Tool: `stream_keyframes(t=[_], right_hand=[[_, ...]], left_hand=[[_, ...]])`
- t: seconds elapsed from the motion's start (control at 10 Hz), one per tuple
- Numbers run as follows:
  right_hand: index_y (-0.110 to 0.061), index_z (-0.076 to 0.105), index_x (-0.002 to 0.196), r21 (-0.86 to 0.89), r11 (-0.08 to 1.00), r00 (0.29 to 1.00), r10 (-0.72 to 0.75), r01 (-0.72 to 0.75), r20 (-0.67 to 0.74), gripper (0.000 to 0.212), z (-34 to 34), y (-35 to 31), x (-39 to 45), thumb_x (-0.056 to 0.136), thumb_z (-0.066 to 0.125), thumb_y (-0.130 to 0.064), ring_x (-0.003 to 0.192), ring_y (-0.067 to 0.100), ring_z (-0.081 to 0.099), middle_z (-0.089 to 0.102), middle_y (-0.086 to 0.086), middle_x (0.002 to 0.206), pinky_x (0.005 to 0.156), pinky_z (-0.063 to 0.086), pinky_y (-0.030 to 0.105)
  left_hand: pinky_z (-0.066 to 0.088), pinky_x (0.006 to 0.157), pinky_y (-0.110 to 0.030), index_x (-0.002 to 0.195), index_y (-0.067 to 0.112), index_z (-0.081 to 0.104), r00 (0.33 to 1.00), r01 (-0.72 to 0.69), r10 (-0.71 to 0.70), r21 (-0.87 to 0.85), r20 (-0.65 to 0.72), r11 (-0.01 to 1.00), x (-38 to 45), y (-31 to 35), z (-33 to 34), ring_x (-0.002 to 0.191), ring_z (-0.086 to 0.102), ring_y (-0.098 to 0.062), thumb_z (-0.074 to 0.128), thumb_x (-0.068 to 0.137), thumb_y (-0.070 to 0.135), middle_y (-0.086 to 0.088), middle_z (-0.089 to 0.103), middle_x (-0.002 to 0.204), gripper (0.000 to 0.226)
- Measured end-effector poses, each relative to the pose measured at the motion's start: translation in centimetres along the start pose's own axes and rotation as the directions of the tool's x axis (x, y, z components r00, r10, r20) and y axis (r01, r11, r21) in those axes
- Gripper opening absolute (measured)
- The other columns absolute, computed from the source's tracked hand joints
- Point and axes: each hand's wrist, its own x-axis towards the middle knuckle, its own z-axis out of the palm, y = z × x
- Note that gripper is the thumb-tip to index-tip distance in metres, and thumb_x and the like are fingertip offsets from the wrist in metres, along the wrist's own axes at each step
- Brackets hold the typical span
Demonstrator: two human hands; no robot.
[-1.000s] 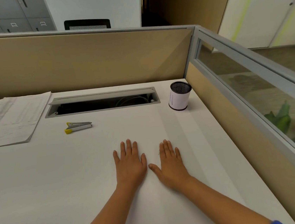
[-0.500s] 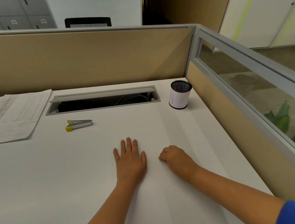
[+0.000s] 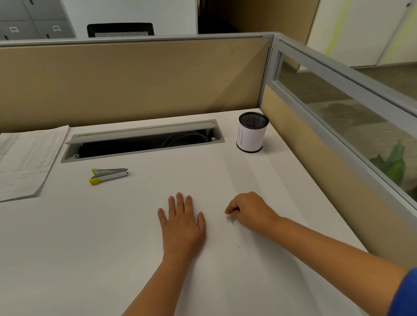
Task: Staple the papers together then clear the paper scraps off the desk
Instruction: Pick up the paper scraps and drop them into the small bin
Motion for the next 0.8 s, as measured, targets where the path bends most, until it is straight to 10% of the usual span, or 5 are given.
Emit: stream_keyframes(t=[0.3,0.6,0.8], right_hand=[[-0.016,0.036,0.142,-0.294,0.882,0.918,-0.296,0.368,0.264,0.050,0.8,1.3,-2.3,0.095,0.034,0.002,0.139,0.025,0.025,0.029,0.008,0.153,0.113,0.026,0.033],[0.002,0.067,0.103,-0.325,0.860,0.918,-0.352,0.394,0.181,0.028,0.8,2.2,-1.8,0.087,0.045,0.004,0.095,0.037,0.057,0.065,0.020,0.100,0.079,0.050,0.042],[-0.007,0.069,0.104,-0.238,0.935,0.957,-0.220,0.261,0.188,0.024,-0.6,0.8,-0.7,0.090,0.049,-0.004,0.100,0.025,0.059,0.065,0.010,0.106,0.085,0.045,0.029]], left_hand=[[-0.001,0.117,-0.048,0.148,0.017,0.013,1.000,0.002,-0.002,0.000,0.022,1.000,0.0,0.0,0.0,0.146,-0.001,-0.024,0.015,0.095,0.043,-0.006,0.007,0.158,0.059],[-0.001,0.117,-0.048,0.148,0.017,0.012,1.000,0.005,-0.006,0.015,0.026,1.000,0.0,0.0,0.0,0.146,-0.001,-0.024,0.006,0.086,0.045,-0.006,0.006,0.158,0.068],[-0.001,0.117,-0.049,0.147,0.016,0.013,1.000,0.001,-0.001,0.010,0.014,1.000,0.0,0.1,0.0,0.146,0.000,-0.025,0.016,0.094,0.042,-0.007,0.007,0.158,0.059]])
